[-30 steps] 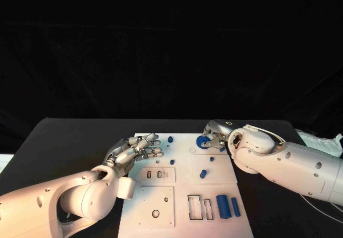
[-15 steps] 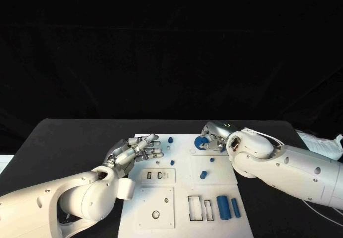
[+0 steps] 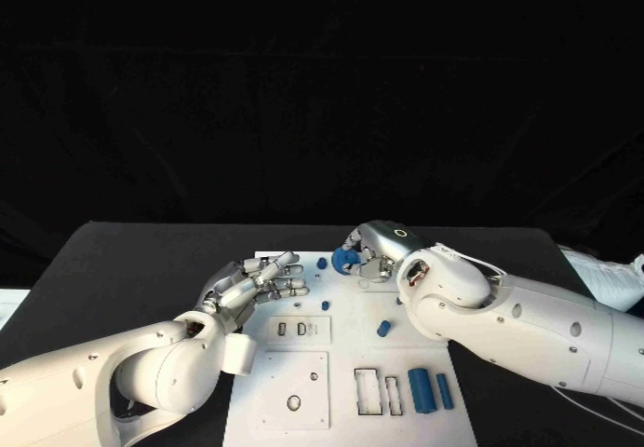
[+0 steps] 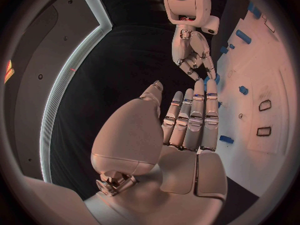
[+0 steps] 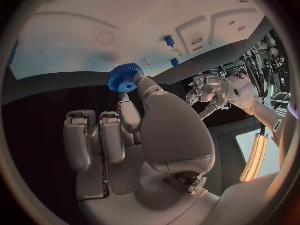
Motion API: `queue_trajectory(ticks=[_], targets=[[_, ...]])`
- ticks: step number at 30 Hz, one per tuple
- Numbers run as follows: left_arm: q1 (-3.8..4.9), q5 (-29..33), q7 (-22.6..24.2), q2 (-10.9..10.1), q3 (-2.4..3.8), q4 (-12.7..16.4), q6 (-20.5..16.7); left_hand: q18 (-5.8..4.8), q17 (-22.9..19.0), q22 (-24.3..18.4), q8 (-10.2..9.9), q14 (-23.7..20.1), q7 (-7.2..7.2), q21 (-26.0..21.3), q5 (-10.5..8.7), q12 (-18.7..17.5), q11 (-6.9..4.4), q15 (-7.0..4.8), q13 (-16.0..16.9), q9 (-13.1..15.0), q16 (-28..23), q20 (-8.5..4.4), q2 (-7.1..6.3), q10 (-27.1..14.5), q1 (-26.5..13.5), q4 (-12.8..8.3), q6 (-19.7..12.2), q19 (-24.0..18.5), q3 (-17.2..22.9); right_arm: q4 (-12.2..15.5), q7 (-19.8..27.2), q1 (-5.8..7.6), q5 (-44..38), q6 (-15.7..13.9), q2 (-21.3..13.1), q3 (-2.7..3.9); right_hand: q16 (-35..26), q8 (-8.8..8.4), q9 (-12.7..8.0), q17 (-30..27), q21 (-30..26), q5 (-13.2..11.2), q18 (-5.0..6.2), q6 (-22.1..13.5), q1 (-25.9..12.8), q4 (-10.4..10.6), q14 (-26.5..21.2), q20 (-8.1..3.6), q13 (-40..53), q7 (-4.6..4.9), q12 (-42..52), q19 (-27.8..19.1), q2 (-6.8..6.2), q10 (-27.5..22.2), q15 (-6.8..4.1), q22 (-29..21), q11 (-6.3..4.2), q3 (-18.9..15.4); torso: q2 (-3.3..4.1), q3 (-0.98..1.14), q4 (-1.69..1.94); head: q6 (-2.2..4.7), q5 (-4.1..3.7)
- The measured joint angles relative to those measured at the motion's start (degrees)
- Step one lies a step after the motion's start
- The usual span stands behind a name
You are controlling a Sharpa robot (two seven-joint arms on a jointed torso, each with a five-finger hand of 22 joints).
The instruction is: Assemble the parts on the task board
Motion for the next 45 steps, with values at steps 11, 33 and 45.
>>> queue_trajectory(ticks=[11,33,45], targets=[[0.01,0.00,-0.01,0.20,0.00,0.00,0.02,0.00,-0.01,0.00,0.00,0.00,0.00,0.00,0.00,0.00,0.00,0.00,0.00,0.00,0.00,0.00,0.00,0.00,0.00,0.00,0.00,0.00,0.00,-2.22,0.23,-0.55,-0.78,-0.02,5.17,-1.21,0.00,0.00,0.00,0.05,0.00,-0.03,0.02,0.00,-0.22,0.11,-0.02,0.00,-0.37,0.00,0.00,0.00,0.22,0.00,0.00,-0.01,0.00,0.41,0.04,0.01,0.00,-0.16,0.31],[0.01,0.00,-0.03,0.49,0.00,-0.36,0.06,0.00,-0.01,0.01,0.00,0.00,0.00,0.00,0.00,0.00,0.00,0.00,0.00,0.00,0.00,0.00,0.00,0.00,0.00,0.00,0.00,0.00,0.00,-6.29,1.04,-1.42,-1.22,2.00,8.48,-1.67,-0.34,-2.94,0.32,0.03,-0.07,-6.55,0.09,-2.70,-2.54,1.72,-0.19,0.24,-0.23,-0.45,0.26,-0.04,-0.28,-0.28,0.68,-0.02,0.61,0.98,0.03,0.12,-0.13,-0.54,0.49],[0.01,0.00,-0.06,0.48,0.00,-0.39,0.07,0.00,0.03,0.01,0.00,0.00,0.00,0.00,0.00,0.00,0.00,0.00,0.00,0.00,0.00,0.00,0.00,0.00,0.00,0.00,0.00,0.00,0.00,-7.37,1.35,-1.60,0.19,3.64,8.52,-1.81,-0.35,-3.62,-0.17,0.02,-0.55,-6.33,0.12,-5.31,-6.53,6.56,-0.10,1.37,10.53,0.17,5.45,-0.52,-2.10,-0.80,1.76,-0.03,1.22,-3.77,0.03,0.12,-0.09,-0.40,0.40]])
